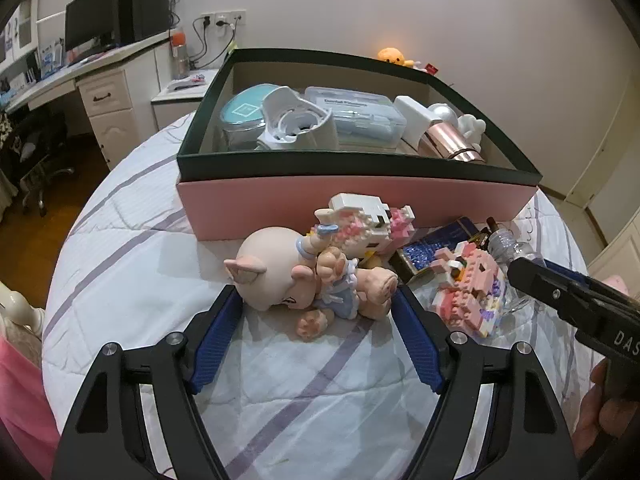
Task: Organize rigid objects
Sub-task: 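Grasp the pig figurine with the left tool while the right tool grasps the clear bottle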
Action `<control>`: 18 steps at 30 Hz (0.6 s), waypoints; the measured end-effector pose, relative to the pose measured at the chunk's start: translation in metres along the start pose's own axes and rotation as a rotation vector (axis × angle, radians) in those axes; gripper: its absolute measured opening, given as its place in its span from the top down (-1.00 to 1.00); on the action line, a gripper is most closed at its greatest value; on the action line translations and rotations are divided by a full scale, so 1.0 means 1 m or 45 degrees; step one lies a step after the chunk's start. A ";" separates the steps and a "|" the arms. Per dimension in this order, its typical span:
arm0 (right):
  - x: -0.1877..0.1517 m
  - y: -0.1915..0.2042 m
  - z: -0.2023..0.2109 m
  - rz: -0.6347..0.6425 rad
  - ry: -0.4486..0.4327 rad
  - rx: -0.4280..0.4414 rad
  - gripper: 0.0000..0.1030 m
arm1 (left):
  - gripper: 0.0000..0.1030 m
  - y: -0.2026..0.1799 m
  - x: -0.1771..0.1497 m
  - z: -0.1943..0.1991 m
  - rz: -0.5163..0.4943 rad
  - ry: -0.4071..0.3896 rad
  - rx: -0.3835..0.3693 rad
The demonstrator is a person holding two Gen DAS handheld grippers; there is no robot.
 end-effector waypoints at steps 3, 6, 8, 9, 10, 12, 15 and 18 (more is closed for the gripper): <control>0.003 0.001 -0.006 -0.011 -0.005 0.011 -0.17 | -0.78 0.002 0.002 -0.008 -0.011 0.025 0.039; 0.007 0.002 -0.011 -0.003 0.011 0.001 0.00 | -0.77 0.001 0.006 -0.012 -0.009 0.023 0.023; 0.004 0.002 -0.008 -0.006 0.027 0.021 0.21 | -0.51 0.004 0.004 -0.009 -0.002 0.011 0.005; 0.002 0.001 -0.008 -0.007 0.035 0.018 0.21 | -0.49 0.006 0.002 -0.007 0.003 0.001 -0.013; -0.001 0.000 -0.011 -0.011 0.050 0.017 0.21 | -0.48 0.007 0.000 -0.006 0.006 -0.003 -0.020; -0.005 -0.002 -0.018 -0.012 0.064 0.018 0.22 | -0.48 0.009 -0.002 -0.003 0.014 -0.008 -0.023; -0.002 0.003 -0.019 -0.015 0.048 0.051 0.25 | -0.50 0.007 0.000 -0.005 0.003 -0.001 -0.008; 0.000 0.006 -0.025 0.011 0.045 0.036 0.39 | -0.56 0.005 0.002 -0.010 -0.013 0.006 0.011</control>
Point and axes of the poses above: each gripper's, at about its wrist camera, not at the fingertips, and z roughly against the way its jaws point, y to its left, x to its top, the point moved 5 cm from there along -z, roughly the way its jaws point, and after that the axes turned 14 degrees about -z, right-handed, at the moved point
